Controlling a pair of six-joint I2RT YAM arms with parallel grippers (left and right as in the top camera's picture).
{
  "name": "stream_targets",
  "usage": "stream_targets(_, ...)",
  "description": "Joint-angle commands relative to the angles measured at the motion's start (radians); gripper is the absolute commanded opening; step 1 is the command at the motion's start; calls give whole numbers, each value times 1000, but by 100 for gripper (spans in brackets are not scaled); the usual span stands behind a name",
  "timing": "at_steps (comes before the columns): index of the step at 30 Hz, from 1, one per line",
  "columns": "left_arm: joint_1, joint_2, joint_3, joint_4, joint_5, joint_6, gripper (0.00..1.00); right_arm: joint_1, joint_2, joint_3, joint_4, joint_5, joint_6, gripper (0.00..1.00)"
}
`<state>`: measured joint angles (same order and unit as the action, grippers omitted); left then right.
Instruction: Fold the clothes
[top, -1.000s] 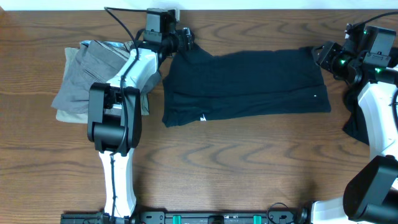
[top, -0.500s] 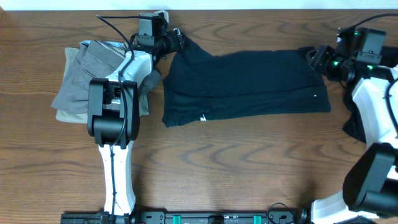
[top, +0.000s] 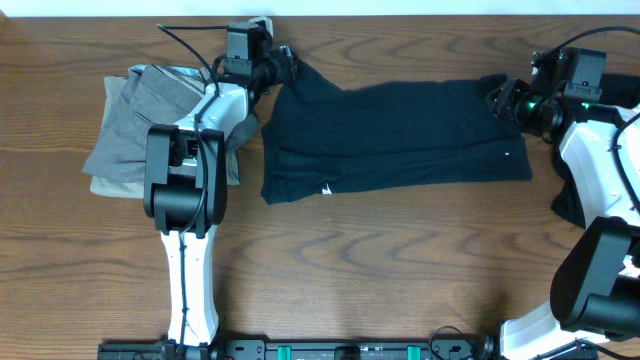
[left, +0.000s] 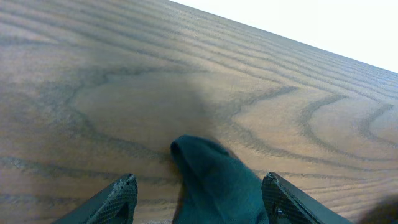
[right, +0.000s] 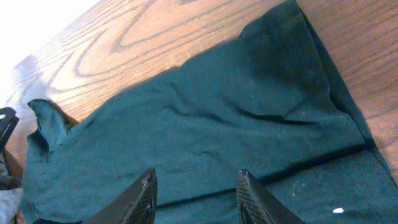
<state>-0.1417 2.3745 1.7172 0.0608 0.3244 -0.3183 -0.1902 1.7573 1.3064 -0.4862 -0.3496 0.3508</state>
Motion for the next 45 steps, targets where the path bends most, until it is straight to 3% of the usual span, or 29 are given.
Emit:
stream_targets(1,-16,25,24,19,-27,3,66,7,1,6,-2,8,-16,40)
stream_targets(10,-37,64,24,26,-49,10,63,7,1,6,-5,10,-16,40)
stream_targets(18,-36,72,24,37,-49,10,54,7,1,6,-13,10,-16,40)
stream_targets(23,-41,72,24,58,-49,9,39,7,1,6,-18,10,-16,40)
stream_targets(28,-41,71,24,71,-45,10,32,7,1,6,-24,11,-16,40)
stream_targets(35,-40,63,24,71,-7,10,7,7,1,6,-24,11,-16,40)
stream_targets(45,-39,-19,24,4,54,44,6,7,1,6,-21,79,-16,40)
